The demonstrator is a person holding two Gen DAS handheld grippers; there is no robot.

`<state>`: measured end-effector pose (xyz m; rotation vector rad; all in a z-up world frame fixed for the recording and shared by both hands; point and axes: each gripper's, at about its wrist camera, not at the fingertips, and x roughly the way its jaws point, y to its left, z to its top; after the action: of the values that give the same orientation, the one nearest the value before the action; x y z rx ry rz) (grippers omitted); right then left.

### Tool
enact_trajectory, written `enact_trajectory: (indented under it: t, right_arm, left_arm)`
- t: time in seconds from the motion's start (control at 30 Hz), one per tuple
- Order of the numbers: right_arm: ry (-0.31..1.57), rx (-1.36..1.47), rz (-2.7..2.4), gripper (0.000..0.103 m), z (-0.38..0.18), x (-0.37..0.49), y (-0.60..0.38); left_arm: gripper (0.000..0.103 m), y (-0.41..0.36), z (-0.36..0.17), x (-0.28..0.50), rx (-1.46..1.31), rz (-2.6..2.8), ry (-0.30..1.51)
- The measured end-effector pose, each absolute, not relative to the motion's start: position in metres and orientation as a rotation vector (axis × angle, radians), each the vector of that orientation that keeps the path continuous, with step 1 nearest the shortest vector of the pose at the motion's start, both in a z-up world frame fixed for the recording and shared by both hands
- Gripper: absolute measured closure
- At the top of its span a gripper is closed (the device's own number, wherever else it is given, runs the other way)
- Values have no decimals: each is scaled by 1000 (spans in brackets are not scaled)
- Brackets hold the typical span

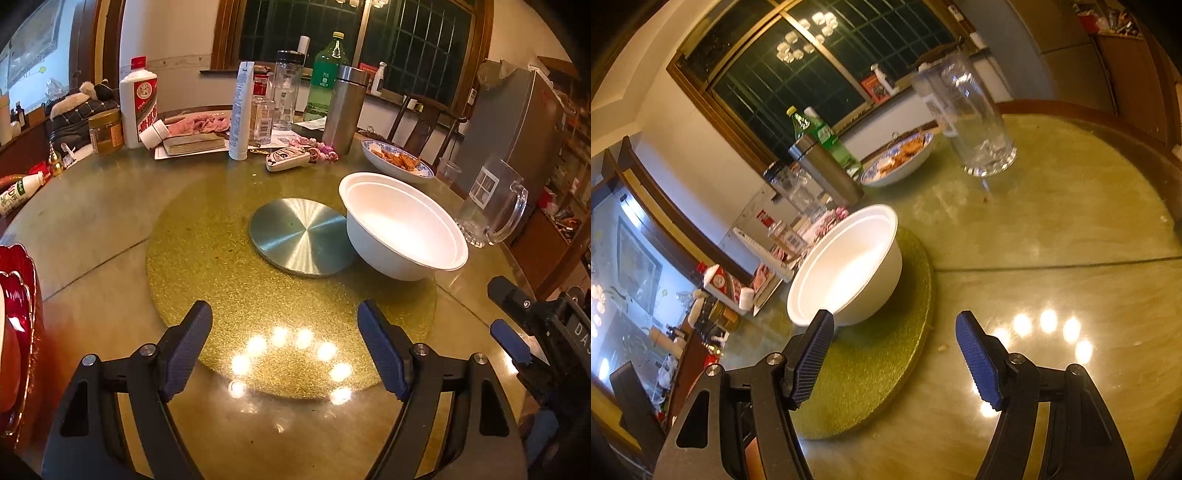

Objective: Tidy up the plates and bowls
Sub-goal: 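Move both grippers across the table to the large white bowl, then close both grippers on the rim of the large white bowl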

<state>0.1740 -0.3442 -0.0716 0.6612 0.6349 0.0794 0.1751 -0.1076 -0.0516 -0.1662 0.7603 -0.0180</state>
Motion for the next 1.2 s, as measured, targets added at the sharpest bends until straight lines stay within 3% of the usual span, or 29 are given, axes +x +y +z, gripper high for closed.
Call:
enact_trajectory:
  t: [0.13,0.37,0.73,0.83,1.0,1.07,1.13,1.2]
  right_arm:
    - [645,716,115,32,-71,174,-348]
    - [841,742,187,32,-66,206,-342]
    - [939,628,81,32,-60,270,-353]
    - [949,613,46,35,-63,279,-358]
    - [973,579,30,51,-66,292,-355]
    - [976,575,20,55,-68,295,-354]
    - [982,573,22,57,-71,298,-351]
    - [995,564,24,73,-74,300,-348]
  left_arm:
    - [22,-105,-44,179,-190,-11,806]
    - [22,-111,-14,221,-254,-3,867]
    - [22,-136,-30,278,-187,32,970]
    - [22,-141,-36,284,-183,31,981]
    - [22,-148,-45,290,-156,33,994]
    - [28,-149,-48,292,-135,39,995]
    - [56,-151,-51,294,-124,32,1002]
    - [68,-153,-55,295,-110,14,1021]
